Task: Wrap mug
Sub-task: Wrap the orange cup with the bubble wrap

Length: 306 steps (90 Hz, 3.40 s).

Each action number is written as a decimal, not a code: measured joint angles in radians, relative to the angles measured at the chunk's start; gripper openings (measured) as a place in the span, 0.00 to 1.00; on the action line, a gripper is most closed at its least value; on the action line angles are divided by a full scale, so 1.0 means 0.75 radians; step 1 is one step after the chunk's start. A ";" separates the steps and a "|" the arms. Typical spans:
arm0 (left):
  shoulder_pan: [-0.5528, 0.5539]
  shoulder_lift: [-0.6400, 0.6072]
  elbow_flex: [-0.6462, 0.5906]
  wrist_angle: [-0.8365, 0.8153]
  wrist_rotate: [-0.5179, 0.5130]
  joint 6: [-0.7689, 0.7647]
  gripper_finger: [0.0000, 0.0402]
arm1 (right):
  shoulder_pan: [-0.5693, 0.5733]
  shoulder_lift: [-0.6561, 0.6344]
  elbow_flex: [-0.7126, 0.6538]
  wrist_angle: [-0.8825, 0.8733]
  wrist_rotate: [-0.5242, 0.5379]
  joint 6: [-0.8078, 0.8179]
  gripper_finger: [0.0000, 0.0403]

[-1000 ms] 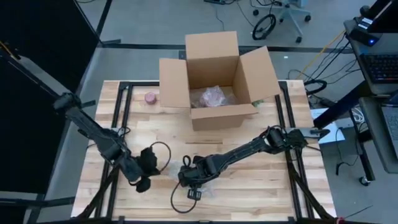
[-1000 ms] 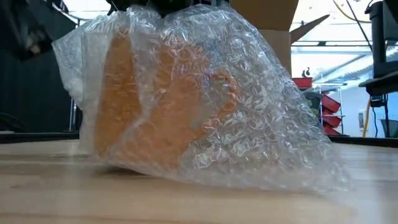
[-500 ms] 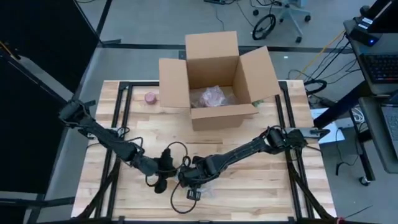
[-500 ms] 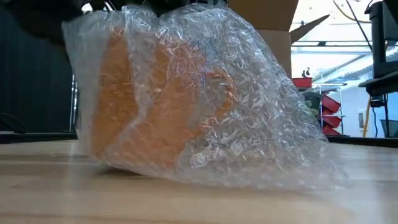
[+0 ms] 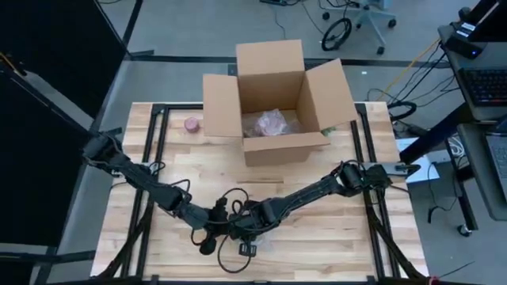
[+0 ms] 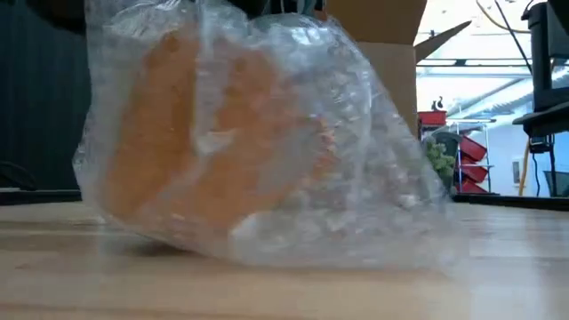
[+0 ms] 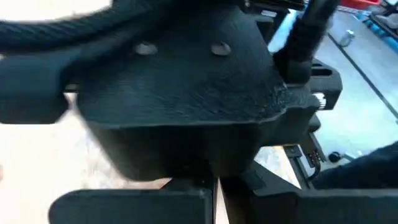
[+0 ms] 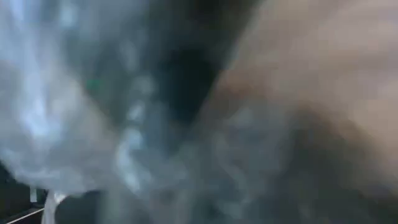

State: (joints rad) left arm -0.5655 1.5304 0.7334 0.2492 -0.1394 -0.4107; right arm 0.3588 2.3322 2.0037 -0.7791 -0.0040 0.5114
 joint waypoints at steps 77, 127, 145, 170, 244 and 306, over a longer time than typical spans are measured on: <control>-0.006 0.102 -0.005 -0.016 0.025 -0.041 0.00 | 0.011 -0.045 -0.009 -0.005 0.012 0.127 0.00; -0.007 0.102 -0.006 -0.014 0.034 -0.038 0.00 | 0.012 -0.271 0.001 -0.096 0.006 0.184 0.00; -0.007 0.102 -0.006 -0.014 0.037 -0.037 0.00 | 0.013 -0.285 0.001 0.048 0.103 0.179 0.00; -0.007 0.102 -0.007 -0.013 0.044 -0.043 0.00 | 0.009 -0.144 0.003 0.062 0.156 0.234 0.00; -0.005 0.094 -0.007 0.002 0.035 -0.073 0.00 | 0.026 0.063 -0.016 0.023 -0.017 0.207 0.00; 0.024 -0.214 -0.013 -0.208 -0.071 -0.096 0.00 | 0.026 0.058 -0.012 0.026 -0.037 0.179 0.00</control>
State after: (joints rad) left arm -0.5478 1.3696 0.7238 0.0934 -0.1925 -0.4828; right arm 0.3786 2.3760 1.9949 -0.7598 -0.0319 0.6460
